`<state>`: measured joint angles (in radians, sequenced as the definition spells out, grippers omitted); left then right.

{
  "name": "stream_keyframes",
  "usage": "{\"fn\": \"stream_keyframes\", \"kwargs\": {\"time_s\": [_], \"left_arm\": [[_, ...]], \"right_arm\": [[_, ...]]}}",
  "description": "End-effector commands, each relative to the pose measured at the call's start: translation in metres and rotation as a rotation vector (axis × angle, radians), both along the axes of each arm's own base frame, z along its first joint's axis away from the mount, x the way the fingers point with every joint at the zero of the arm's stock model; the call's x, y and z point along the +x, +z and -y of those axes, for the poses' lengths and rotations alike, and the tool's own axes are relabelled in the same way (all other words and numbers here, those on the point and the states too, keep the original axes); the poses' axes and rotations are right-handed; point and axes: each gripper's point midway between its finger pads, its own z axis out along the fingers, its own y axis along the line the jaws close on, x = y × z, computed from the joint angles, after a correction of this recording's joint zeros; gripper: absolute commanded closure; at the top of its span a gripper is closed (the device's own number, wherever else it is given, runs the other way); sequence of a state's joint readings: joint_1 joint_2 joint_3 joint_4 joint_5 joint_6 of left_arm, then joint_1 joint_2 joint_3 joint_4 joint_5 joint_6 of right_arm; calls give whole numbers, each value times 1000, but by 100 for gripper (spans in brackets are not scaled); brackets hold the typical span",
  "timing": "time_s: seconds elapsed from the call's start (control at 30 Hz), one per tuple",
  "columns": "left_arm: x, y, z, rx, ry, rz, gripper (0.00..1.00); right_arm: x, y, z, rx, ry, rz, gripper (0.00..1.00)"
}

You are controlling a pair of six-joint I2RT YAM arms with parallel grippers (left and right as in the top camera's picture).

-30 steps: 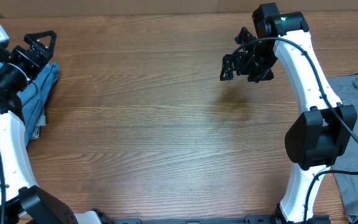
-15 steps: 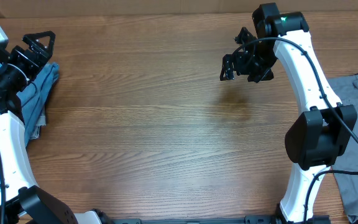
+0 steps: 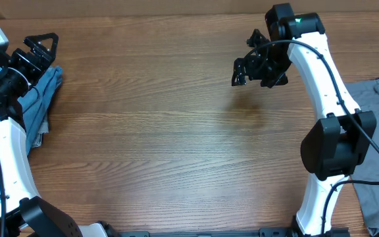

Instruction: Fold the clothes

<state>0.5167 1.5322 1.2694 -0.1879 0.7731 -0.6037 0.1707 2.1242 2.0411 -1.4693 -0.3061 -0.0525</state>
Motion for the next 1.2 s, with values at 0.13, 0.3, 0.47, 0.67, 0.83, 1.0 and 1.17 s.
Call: {"fn": "stream_keyframes", "kwargs": {"time_s": [0.13, 0.3, 0.47, 0.67, 0.83, 1.0, 1.17], "left_arm": [[2, 0, -1, 9, 3, 3, 0], [2, 0, -1, 9, 3, 3, 0], [2, 0, -1, 9, 3, 3, 0], [2, 0, -1, 9, 3, 3, 0], [2, 0, -1, 9, 3, 3, 0], [2, 0, -1, 9, 3, 3, 0], [2, 0, -1, 9, 3, 3, 0]], "right_arm": [[-71, 157, -56, 45, 231, 428, 0], [-163, 276, -32, 113, 258, 810, 0], [-272, 303, 24, 173, 220, 1045, 0], [-347, 263, 63, 214, 175, 1215, 0], [-333, 213, 67, 163, 88, 1255, 0], [-289, 183, 58, 161, 41, 1358, 0], [-233, 163, 53, 159, -28, 1535, 0]]}}
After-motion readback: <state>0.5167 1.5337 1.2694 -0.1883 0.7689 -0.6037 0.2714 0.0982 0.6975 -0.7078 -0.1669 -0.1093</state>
